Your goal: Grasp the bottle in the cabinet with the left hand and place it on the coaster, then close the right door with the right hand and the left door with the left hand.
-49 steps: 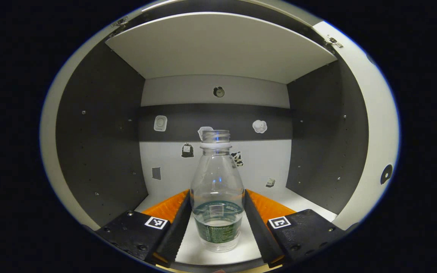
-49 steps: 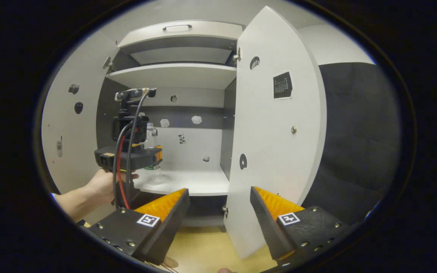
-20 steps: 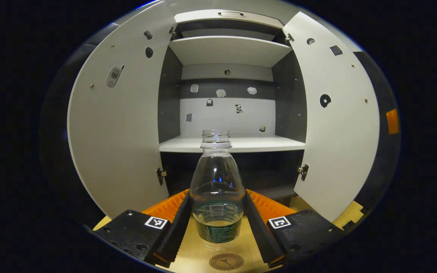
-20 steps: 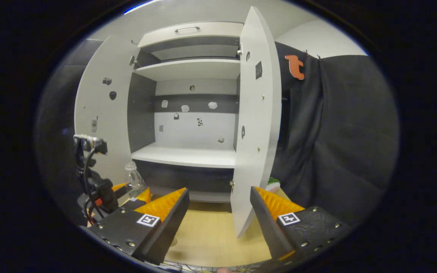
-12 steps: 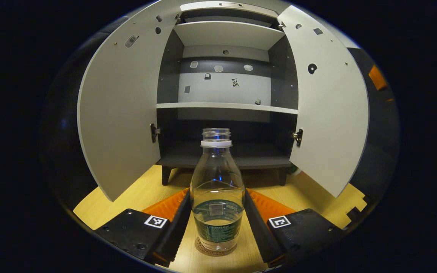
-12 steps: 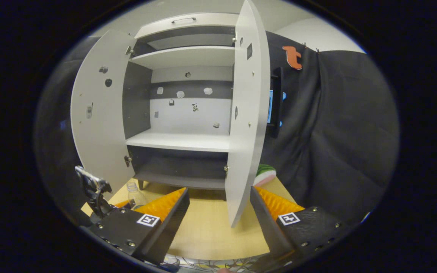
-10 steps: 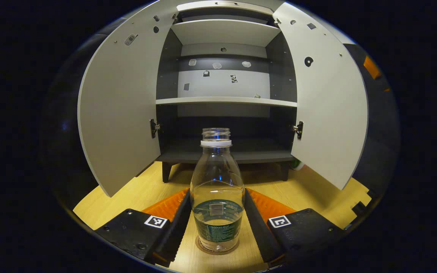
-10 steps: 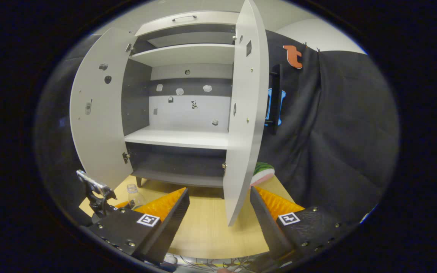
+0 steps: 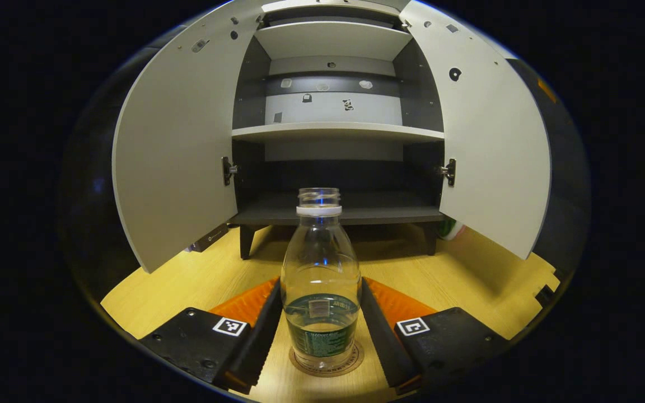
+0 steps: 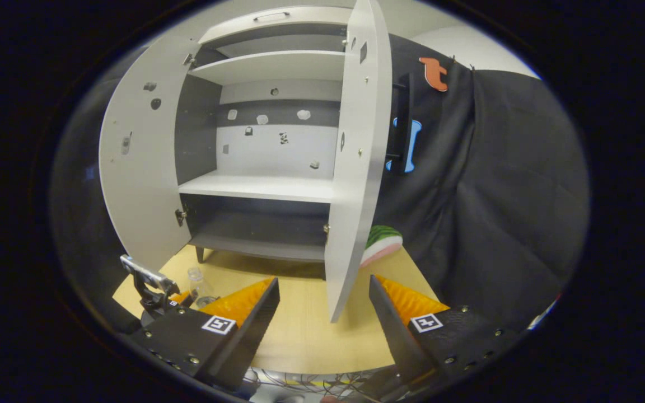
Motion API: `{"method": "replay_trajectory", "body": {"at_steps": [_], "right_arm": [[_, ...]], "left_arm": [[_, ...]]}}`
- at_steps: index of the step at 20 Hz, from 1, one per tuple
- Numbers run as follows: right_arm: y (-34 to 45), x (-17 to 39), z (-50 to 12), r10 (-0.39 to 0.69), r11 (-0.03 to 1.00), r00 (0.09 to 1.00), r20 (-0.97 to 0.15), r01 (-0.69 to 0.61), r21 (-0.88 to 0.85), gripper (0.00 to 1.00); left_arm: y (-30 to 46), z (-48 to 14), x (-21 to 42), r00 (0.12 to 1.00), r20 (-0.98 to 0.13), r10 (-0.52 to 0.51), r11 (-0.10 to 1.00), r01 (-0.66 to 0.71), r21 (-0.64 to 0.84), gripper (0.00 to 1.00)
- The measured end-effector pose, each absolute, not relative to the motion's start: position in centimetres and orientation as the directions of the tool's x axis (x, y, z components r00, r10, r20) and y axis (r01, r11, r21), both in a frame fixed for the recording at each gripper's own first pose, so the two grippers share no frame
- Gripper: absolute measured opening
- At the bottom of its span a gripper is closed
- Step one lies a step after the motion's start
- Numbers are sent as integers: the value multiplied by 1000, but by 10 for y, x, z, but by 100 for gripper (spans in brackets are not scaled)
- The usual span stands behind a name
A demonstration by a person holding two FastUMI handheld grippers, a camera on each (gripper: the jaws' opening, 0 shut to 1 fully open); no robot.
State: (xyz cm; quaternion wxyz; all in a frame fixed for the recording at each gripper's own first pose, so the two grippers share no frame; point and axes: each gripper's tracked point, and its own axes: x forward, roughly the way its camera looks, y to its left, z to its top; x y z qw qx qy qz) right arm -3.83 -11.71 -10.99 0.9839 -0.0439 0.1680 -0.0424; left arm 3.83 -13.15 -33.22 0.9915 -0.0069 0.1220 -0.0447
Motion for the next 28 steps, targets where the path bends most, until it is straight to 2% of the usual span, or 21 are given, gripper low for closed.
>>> {"method": "replay_trajectory", "body": {"at_steps": [18, 21, 28], "right_arm": [[-119, -32, -121, -62, 997, 934, -351, 39, -73, 98], [-119, -33, -122, -59, 997, 934, -351, 35, -75, 98], [-121, -33, -116, -51, 998, 943, -329, 35, -53, 98]], "left_arm": [[-128, -333, 21, 967, -249, -53, 998, 60, 19, 86], [-130, -326, 20, 970, -237, -63, 998, 67, 9, 90], [-127, -293, 12, 977, -203, -62, 998, 67, 17, 91]]}}
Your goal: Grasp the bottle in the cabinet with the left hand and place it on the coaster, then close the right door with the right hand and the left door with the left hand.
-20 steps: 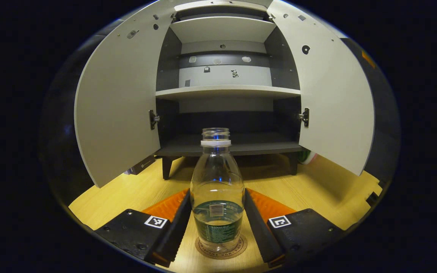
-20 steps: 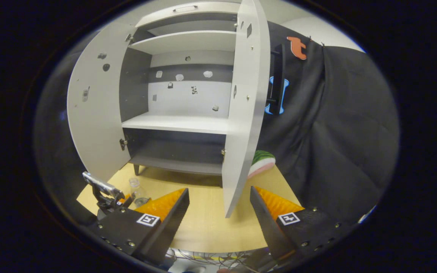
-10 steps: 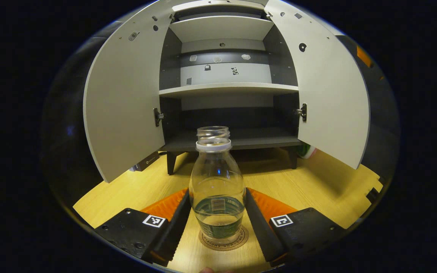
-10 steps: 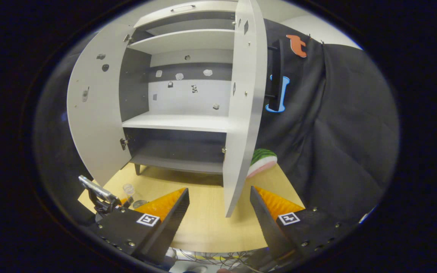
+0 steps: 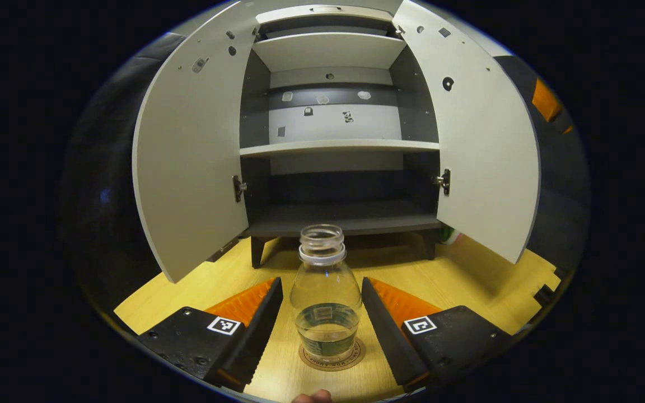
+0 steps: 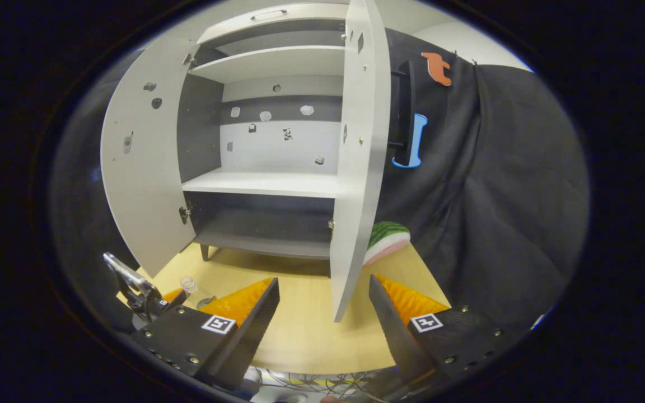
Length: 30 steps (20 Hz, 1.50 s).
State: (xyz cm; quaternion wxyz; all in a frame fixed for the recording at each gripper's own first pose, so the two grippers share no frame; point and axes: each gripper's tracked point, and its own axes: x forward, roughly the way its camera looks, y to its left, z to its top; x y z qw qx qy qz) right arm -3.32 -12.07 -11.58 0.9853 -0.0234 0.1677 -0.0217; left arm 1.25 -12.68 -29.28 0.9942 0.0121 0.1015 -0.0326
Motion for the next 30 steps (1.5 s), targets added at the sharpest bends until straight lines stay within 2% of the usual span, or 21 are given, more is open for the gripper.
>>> {"method": "replay_trajectory", "body": {"at_steps": [8, 15, 20, 28, 30], "right_arm": [[-129, -34, -81, -30, 999, 972, -234, 33, 9, 98], [-196, -25, -15, -100, 995, 991, -94, 101, 13, 98], [-232, 2, 5, -115, 992, 991, -67, 118, 40, 98], [-225, 38, 5, -58, 996, 995, -78, 63, 62, 98], [-221, 39, 7, -48, 995, 996, -73, 54, 83, 92]], "left_arm": [[-121, -192, -2, 993, -103, -62, 997, 66, 29, 90], [-81, -108, -14, 998, -70, -2, 1000, 2, -2, 90], [-55, -91, -20, 995, -80, 52, 998, -53, -15, 90], [-34, -89, -27, 990, -104, 92, 996, -90, 16, 90], [-30, -90, -28, 989, -109, 97, 995, -97, 8, 90]]}}
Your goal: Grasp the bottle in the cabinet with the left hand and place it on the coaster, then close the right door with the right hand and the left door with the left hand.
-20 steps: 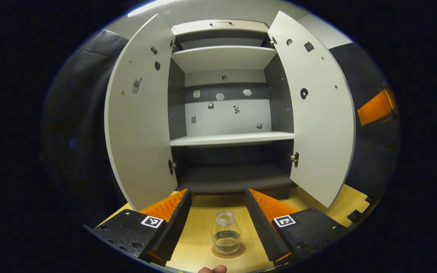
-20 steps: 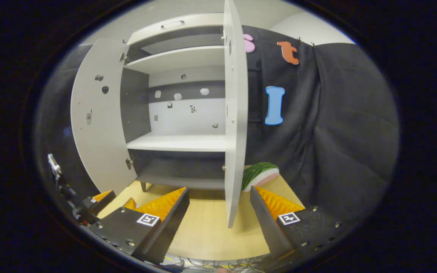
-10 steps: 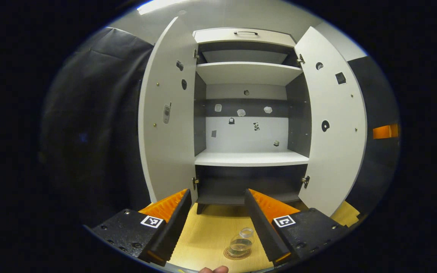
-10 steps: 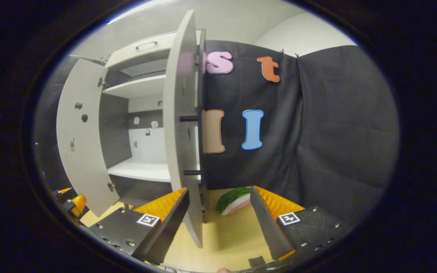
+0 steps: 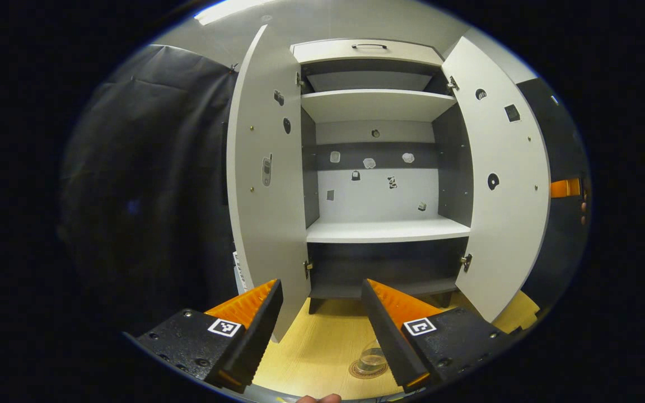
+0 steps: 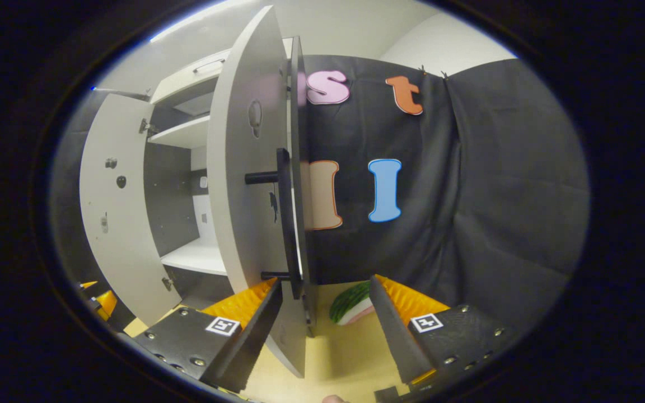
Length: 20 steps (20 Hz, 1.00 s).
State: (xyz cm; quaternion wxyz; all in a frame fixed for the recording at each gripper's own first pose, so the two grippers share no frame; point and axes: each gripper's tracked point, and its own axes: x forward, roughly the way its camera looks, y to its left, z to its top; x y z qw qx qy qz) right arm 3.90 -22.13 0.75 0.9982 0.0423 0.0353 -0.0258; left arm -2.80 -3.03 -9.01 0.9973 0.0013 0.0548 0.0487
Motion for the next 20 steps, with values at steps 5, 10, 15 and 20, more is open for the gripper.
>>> {"method": "replay_trajectory", "body": {"at_steps": [5, 10, 15, 20], "right_arm": [[-203, 39, 14, -13, 998, 999, -51, 16, 66, 92], [-166, 46, 13, 66, 995, 996, -53, -62, 77, 92], [-136, 60, 14, 122, 990, 992, -41, -118, 77, 92], [-113, 69, 14, 158, 985, 987, -40, -154, 82, 92]], "left_arm": [[-24, -93, -28, 987, -124, 101, 995, -102, 2, 90], [-13, -89, -29, 987, -116, 113, 993, -114, -2, 90], [12, -90, -32, 980, -118, 158, 987, -159, -6, 90], [32, -96, -31, 972, -132, 193, 980, -197, -18, 90]]}}
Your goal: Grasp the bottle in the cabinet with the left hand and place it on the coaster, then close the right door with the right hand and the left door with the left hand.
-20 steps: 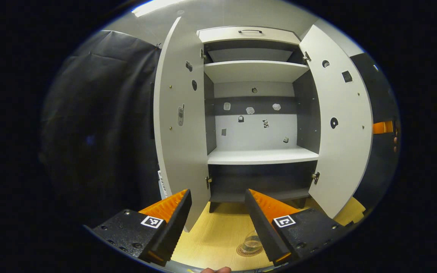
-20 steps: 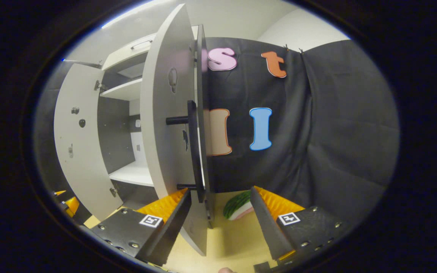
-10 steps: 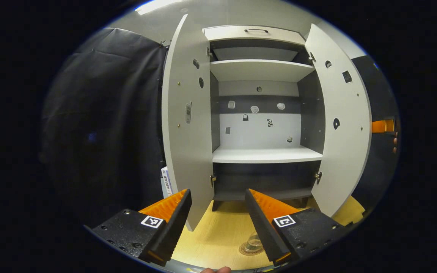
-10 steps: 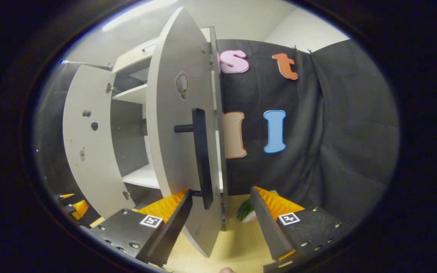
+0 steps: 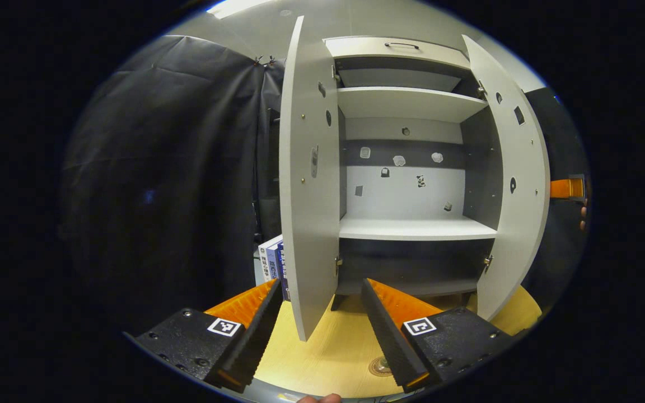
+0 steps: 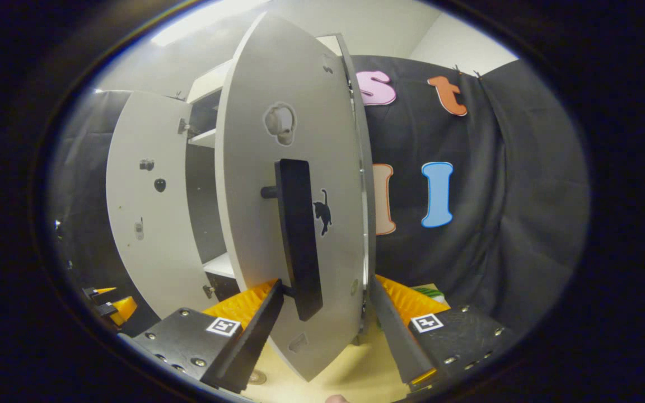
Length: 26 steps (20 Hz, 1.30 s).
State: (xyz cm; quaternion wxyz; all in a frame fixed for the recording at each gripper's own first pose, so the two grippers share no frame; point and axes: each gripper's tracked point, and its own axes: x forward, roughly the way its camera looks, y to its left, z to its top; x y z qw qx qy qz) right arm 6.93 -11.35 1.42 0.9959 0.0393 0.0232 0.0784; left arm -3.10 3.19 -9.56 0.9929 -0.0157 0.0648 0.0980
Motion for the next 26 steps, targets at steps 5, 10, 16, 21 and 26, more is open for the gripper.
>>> {"method": "replay_trajectory", "body": {"at_steps": [5, 10, 16, 21, 26], "right_arm": [[-82, 85, 14, 189, 980, 981, -35, -186, 65, 92], [-47, 113, 16, 203, 979, 979, -37, -201, 39, 97], [-20, 140, 15, 205, 979, 978, -36, -204, 28, 99], [-4, 158, 18, 194, 981, 981, -13, -194, 6, 98], [12, 179, 20, 181, 983, 983, 7, -181, 7, 97]], "left_arm": [[41, -92, -30, 972, -121, 200, 979, -203, -16, 90], [57, -90, -31, 969, -115, 220, 974, -225, -33, 90], [72, -94, -28, 965, -119, 233, 969, -240, -52, 90], [79, -89, -18, 967, -116, 227, 970, -235, -62, 90], [79, -87, -10, 972, -116, 205, 975, -214, -68, 90]]}}
